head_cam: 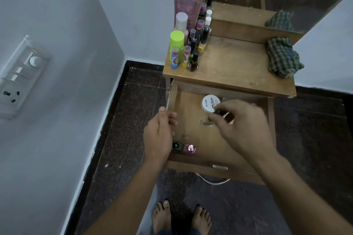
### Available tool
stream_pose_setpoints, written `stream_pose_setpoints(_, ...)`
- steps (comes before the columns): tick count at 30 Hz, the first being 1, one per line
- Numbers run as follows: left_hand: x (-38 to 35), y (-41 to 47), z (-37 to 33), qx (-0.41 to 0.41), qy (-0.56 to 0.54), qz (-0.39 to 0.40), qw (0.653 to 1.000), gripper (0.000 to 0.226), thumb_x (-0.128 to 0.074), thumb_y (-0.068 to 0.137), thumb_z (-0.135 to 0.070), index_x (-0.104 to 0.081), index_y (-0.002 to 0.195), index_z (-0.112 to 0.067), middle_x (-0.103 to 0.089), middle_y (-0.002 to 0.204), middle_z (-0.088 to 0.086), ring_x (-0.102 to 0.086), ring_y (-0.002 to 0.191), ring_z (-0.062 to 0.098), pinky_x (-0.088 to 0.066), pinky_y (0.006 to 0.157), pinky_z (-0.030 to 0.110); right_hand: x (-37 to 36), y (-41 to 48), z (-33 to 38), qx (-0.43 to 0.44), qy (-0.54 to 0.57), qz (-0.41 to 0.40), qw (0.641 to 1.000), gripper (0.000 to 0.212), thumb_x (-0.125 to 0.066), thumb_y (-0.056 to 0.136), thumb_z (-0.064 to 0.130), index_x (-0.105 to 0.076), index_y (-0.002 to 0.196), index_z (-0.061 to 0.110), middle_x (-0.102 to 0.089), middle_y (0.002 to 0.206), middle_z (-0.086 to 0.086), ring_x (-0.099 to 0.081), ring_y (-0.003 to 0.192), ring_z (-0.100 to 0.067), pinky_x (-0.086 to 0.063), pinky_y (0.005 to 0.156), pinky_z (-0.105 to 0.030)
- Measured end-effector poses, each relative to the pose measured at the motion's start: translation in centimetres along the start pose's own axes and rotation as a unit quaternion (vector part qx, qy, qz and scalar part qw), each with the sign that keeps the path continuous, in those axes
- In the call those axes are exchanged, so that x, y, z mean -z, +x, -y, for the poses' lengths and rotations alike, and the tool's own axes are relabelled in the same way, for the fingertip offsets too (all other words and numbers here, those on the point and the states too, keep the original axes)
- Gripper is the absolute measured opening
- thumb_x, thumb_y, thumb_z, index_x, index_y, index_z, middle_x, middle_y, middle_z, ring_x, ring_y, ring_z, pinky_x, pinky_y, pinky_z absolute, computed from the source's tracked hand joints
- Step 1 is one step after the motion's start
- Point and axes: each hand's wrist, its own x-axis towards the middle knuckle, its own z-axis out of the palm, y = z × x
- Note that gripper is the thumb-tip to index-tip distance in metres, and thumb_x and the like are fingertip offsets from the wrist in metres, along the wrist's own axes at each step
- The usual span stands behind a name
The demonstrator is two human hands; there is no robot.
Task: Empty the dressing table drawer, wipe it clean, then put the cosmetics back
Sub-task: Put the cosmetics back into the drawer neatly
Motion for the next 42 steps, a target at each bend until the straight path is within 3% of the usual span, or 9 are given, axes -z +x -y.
stream_pose_setpoints(4,0.0,0.0,0.2,0.001,0.020,-0.008,1.000,0.053,-0.031,0.108,-0.048,-0.074,0.086,-0.025,-0.072,0.076,-0.002,-0.064,0.066,0.013,-0.054,0.067,0.041,-3.8,-2.0,-0.6,-0.051,0.003,0.050,0.997,0.014,-0.080,0.081,0.037,-0.078,0.092,0.028,-0.072,0.084,0.009,-0.066,0.073,-0.014,-0.056,0.070,-0.036)
stream_pose_setpoints(15,0.0,0.3,0.2,-0.010,0.028,-0.031,0.999,0.054,-0.028,0.109,-0.045,-0.073,0.089,-0.022,-0.072,0.076,-0.003,-0.065,0.065,0.011,-0.052,0.063,0.026,-7.7,-2.2,-0.9,-0.067,-0.026,0.115,0.991,0.018,-0.076,0.083,0.039,-0.078,0.098,0.029,-0.074,0.092,0.008,-0.068,0.083,-0.021,-0.057,0.074,-0.034)
stream_pose_setpoints(22,0.2,0.2,0.4,-0.012,0.024,-0.032,0.999,0.055,-0.028,0.109,-0.046,-0.073,0.090,-0.022,-0.072,0.077,-0.002,-0.065,0.066,0.009,-0.051,0.063,0.025,-8.0,-1.9,-0.8,-0.074,-0.010,0.140,0.987,0.018,-0.080,0.080,0.043,-0.078,0.093,0.030,-0.075,0.088,0.008,-0.069,0.081,-0.018,-0.058,0.074,-0.034)
stream_pose_setpoints(28,0.1,0.1,0.5,-0.016,0.032,-0.031,0.999,0.055,-0.027,0.109,-0.046,-0.073,0.090,-0.022,-0.072,0.077,-0.003,-0.066,0.067,0.010,-0.052,0.064,0.027,-6.9,-1.5,-0.7,-0.087,-0.011,0.180,0.980,0.031,-0.080,0.077,0.056,-0.077,0.096,0.032,-0.074,0.089,0.014,-0.068,0.084,-0.012,-0.057,0.076,-0.034)
stream_pose_setpoints(33,0.2,0.0,0.2,-0.010,0.021,-0.034,0.999,0.054,-0.029,0.109,-0.045,-0.073,0.087,-0.023,-0.071,0.076,-0.003,-0.063,0.061,0.009,-0.052,0.064,0.030,-4.0,0.9,-0.6,-0.092,0.061,0.149,0.983,0.026,-0.079,0.082,0.050,-0.080,0.096,0.027,-0.071,0.079,0.018,-0.064,0.076,0.006,-0.049,0.071,-0.016)
stream_pose_setpoints(36,0.1,-0.2,0.1,-0.011,0.024,-0.027,0.999,0.052,-0.031,0.109,-0.044,-0.072,0.086,-0.024,-0.071,0.075,-0.004,-0.062,0.059,0.010,-0.053,0.063,0.033,-2.1,3.9,0.3,-0.061,0.095,0.065,0.991,0.020,-0.077,0.088,0.041,-0.080,0.100,0.025,-0.068,0.080,0.019,-0.063,0.076,0.005,-0.055,0.074,-0.024)
stream_pose_setpoints(39,0.1,-0.2,0.2,-0.013,0.019,-0.022,0.999,0.052,-0.032,0.109,-0.045,-0.073,0.086,-0.024,-0.071,0.075,-0.003,-0.063,0.060,0.011,-0.052,0.062,0.031,-0.8,7.9,1.8,-0.052,0.116,-0.030,0.991,0.022,-0.076,0.089,0.037,-0.076,0.107,0.026,-0.066,0.078,0.019,-0.062,0.074,0.002,-0.050,0.073,-0.017)
stream_pose_setpoints(42,0.1,-0.2,0.3,-0.013,0.017,-0.022,1.000,0.051,-0.032,0.108,-0.046,-0.073,0.088,-0.025,-0.071,0.075,-0.003,-0.063,0.061,0.011,-0.053,0.062,0.032,-0.3,11.1,3.3,-0.033,0.092,-0.074,0.992,0.027,-0.076,0.086,0.039,-0.076,0.109,0.025,-0.071,0.082,0.013,-0.066,0.077,-0.008,-0.054,0.077,-0.030)
